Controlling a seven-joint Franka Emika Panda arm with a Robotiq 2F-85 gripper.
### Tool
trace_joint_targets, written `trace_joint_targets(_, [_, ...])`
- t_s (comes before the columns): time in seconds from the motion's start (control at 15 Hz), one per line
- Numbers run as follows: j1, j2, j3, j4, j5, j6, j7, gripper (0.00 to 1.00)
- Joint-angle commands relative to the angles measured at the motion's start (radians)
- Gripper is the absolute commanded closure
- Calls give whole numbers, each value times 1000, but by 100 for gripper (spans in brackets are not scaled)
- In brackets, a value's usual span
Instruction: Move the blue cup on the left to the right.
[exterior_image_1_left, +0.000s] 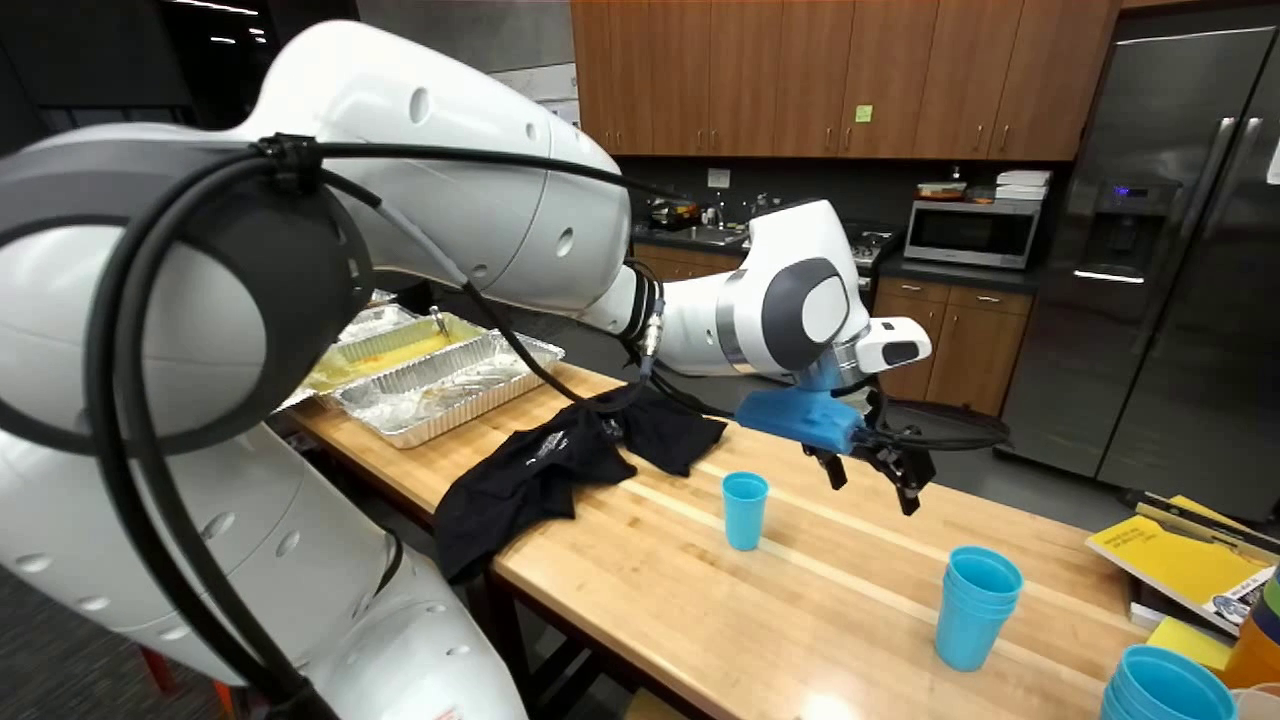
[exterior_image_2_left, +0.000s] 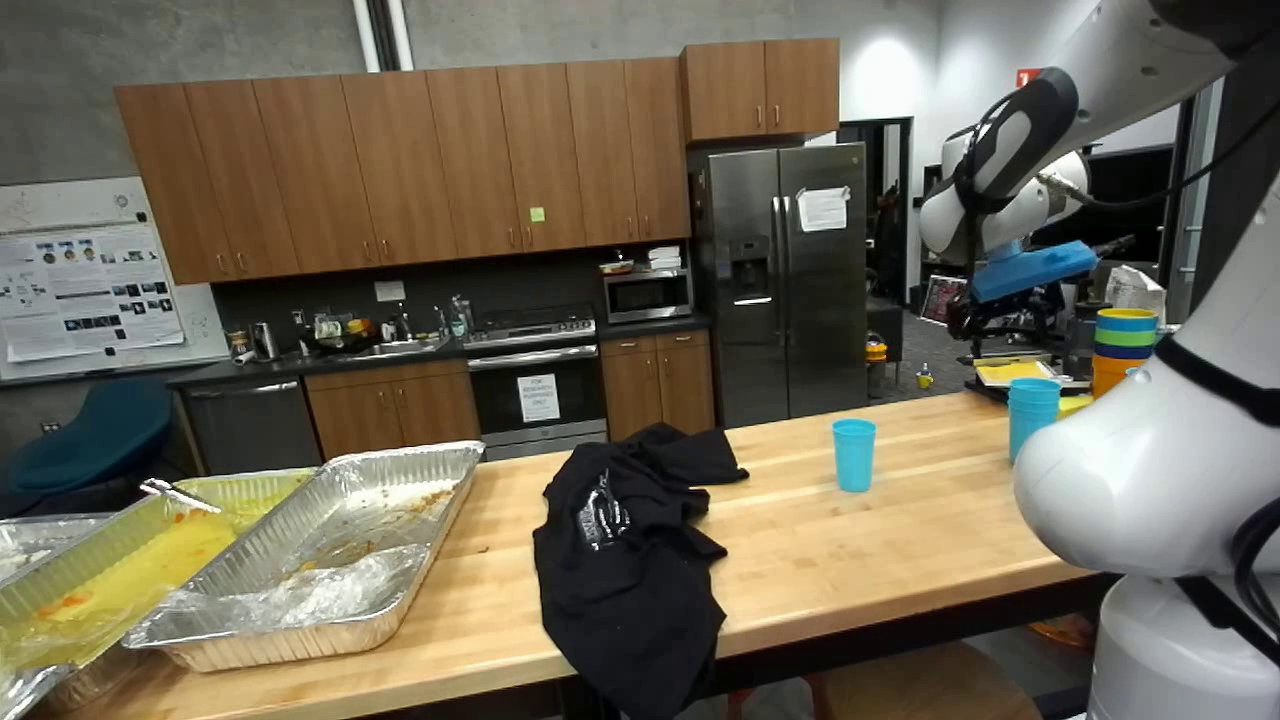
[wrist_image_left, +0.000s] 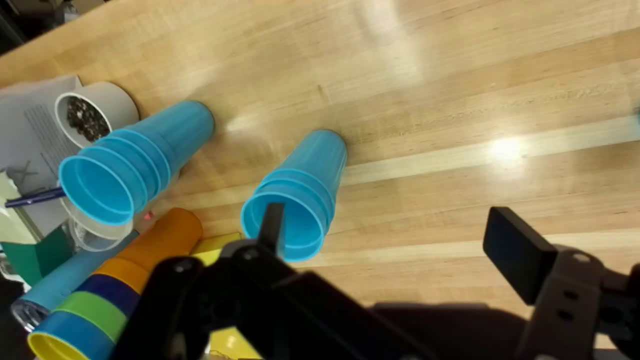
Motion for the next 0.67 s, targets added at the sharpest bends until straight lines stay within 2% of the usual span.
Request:
trace_joint_targets(0.0, [18, 46, -34, 36, 54, 39, -162, 0])
trace_joint_targets(0.27, [24, 96, -24, 90, 108, 13, -180, 0])
trace_joint_targets(0.6, [53, 99, -19, 95, 172, -3, -211, 0])
